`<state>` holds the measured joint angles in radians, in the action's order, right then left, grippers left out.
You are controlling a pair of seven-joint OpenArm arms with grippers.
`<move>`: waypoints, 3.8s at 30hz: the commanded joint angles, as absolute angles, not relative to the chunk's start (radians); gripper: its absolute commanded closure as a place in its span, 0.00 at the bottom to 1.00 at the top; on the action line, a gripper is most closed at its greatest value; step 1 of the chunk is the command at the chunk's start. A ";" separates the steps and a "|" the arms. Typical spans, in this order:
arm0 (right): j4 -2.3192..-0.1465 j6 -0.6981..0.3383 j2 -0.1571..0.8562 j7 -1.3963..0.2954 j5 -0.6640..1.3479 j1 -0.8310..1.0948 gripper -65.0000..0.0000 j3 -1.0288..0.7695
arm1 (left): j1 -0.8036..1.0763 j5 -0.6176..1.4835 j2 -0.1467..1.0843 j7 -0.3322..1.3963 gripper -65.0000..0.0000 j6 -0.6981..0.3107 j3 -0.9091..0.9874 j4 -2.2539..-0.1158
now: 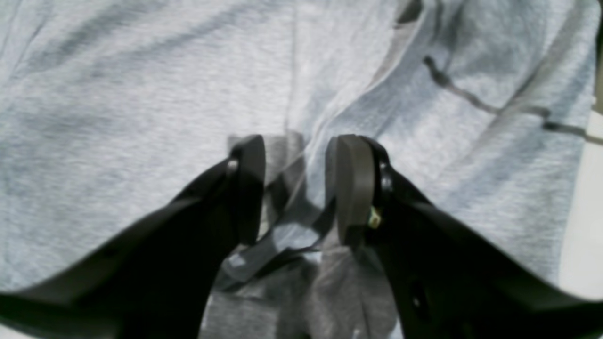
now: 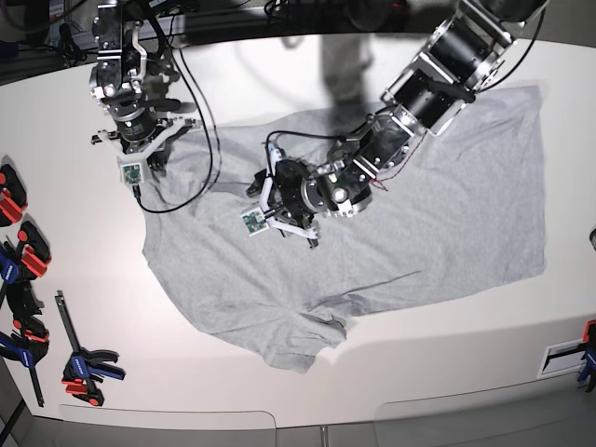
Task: Fold the T-shirt properly
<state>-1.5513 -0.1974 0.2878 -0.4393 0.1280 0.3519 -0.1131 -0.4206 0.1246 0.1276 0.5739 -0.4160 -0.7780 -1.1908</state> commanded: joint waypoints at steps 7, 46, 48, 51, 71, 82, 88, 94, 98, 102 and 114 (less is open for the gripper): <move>-1.543 -0.195 0.290 -0.524 0.108 0.363 1.00 -0.112 | -0.392 0.094 0.123 0.533 0.72 -0.414 -0.773 -1.210; -1.543 -0.195 0.291 -0.524 0.108 0.364 1.00 -0.112 | -0.382 0.036 0.123 0.527 0.75 -0.321 -0.773 -1.259; -1.543 -0.194 0.290 -0.524 0.108 0.364 1.00 -0.112 | -0.382 0.037 0.123 0.527 0.75 -0.320 -0.773 -1.269; -1.543 -0.194 0.291 -0.524 0.108 0.363 1.00 -0.112 | -0.382 0.036 0.123 0.525 0.79 -0.321 -0.773 -1.272; -1.543 -0.194 0.290 -0.524 0.108 0.364 1.00 -0.112 | -0.399 -0.059 0.122 0.474 1.00 -0.067 -0.773 -1.272; -1.543 -0.194 0.290 -0.524 0.108 0.363 1.00 -0.112 | -0.402 -0.105 0.123 0.463 0.64 0.057 -0.773 -1.272; -1.550 -0.194 0.291 -0.524 0.107 0.363 1.00 -0.112 | -0.402 -0.128 0.132 0.503 0.74 0.057 -0.773 -1.277; -1.661 -0.194 0.291 -0.576 0.107 0.364 1.00 -0.112 | -0.401 -0.101 0.245 0.558 1.00 0.066 -0.771 -1.426; -1.758 -0.195 0.291 -0.616 0.105 0.365 1.00 -0.112 | -0.392 -0.105 0.338 0.638 1.00 0.104 -0.769 -1.553; -1.838 -0.194 0.291 -0.658 0.039 0.370 1.00 -0.112 | -0.321 -0.104 0.413 0.652 1.00 0.105 -0.694 -1.642; -1.894 -0.161 0.290 -0.654 0.067 0.369 1.00 -0.112 | 0.025 0.064 0.530 0.584 1.00 0.013 -0.136 -1.725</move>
